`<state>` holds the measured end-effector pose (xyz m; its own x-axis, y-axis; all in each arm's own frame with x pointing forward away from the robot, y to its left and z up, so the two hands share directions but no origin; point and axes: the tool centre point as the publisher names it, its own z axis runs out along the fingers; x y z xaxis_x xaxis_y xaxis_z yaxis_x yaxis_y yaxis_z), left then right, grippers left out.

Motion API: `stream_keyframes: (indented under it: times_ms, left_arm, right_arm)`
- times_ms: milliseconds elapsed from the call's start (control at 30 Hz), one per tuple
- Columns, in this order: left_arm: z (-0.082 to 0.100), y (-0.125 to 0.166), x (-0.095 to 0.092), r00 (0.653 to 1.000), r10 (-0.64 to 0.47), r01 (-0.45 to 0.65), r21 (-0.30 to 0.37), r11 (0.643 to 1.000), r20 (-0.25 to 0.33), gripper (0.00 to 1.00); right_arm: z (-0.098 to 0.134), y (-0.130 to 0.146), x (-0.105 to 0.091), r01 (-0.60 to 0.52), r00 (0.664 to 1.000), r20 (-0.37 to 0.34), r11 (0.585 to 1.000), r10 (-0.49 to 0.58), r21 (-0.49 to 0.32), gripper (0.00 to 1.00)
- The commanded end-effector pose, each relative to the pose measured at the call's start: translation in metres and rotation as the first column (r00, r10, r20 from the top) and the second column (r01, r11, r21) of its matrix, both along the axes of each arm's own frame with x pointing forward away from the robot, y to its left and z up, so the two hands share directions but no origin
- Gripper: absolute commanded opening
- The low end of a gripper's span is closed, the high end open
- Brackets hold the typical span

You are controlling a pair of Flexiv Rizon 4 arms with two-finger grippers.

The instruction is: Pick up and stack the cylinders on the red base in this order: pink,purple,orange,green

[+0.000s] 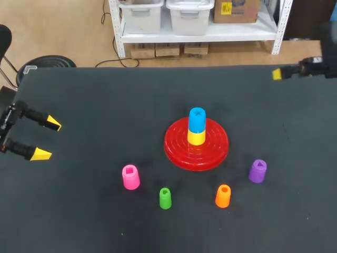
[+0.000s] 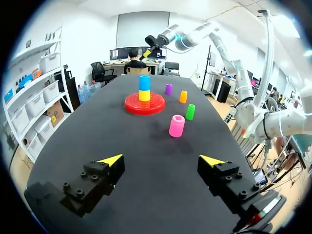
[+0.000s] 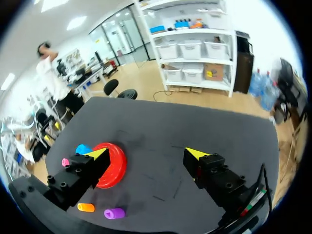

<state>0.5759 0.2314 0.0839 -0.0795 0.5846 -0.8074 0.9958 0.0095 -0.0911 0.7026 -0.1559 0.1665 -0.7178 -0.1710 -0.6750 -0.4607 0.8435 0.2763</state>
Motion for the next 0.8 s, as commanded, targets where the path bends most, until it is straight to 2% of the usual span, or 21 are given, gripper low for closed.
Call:
stream_keyframes:
  times_ms: [33, 167, 267, 333, 567, 667, 800]
  left_arm:
    - [-0.001, 0.001, 0.001, 1.000, -0.002, 0.002, -0.002, 1.000, 0.001, 1.00]
    - [-0.001, 0.001, 0.001, 1.000, -0.002, 0.002, -0.002, 1.000, 0.001, 1.00]
    - [-0.001, 0.001, 0.001, 1.000, -0.002, 0.002, -0.002, 1.000, 0.001, 1.00]
    - [-0.001, 0.001, 0.001, 1.000, -0.002, 0.002, -0.002, 1.000, 0.001, 1.00]
    - [-0.001, 0.001, 0.001, 1.000, -0.002, 0.002, -0.002, 1.000, 0.001, 1.00]
    - [-0.001, 0.001, 0.001, 1.000, -0.002, 0.002, -0.002, 1.000, 0.001, 1.00]
    - [-0.001, 0.001, 0.001, 1.000, -0.002, 0.002, -0.002, 1.000, 0.001, 1.00]
  right_arm:
    - [0.027, 0.042, -0.004, -0.021, 1.000, 0.004, 0.987, 0.022, -0.160, 1.00]
    - [0.044, 0.082, -0.013, -0.141, 0.988, 0.021, 0.952, 0.153, -0.273, 1.00]
    - [0.047, 0.116, -0.021, -0.261, 0.960, 0.012, 0.910, 0.279, -0.321, 1.00]
    - [0.041, 0.138, -0.028, -0.329, 0.937, -0.018, 0.864, 0.349, -0.382, 1.00]
    - [0.034, 0.181, -0.045, -0.468, 0.870, -0.061, 0.782, 0.489, -0.412, 1.00]
    - [0.028, 0.192, -0.052, -0.538, 0.828, -0.099, 0.734, 0.551, -0.414, 1.00]
    - [0.025, 0.195, -0.054, -0.549, 0.822, -0.112, 0.727, 0.558, -0.413, 1.00]
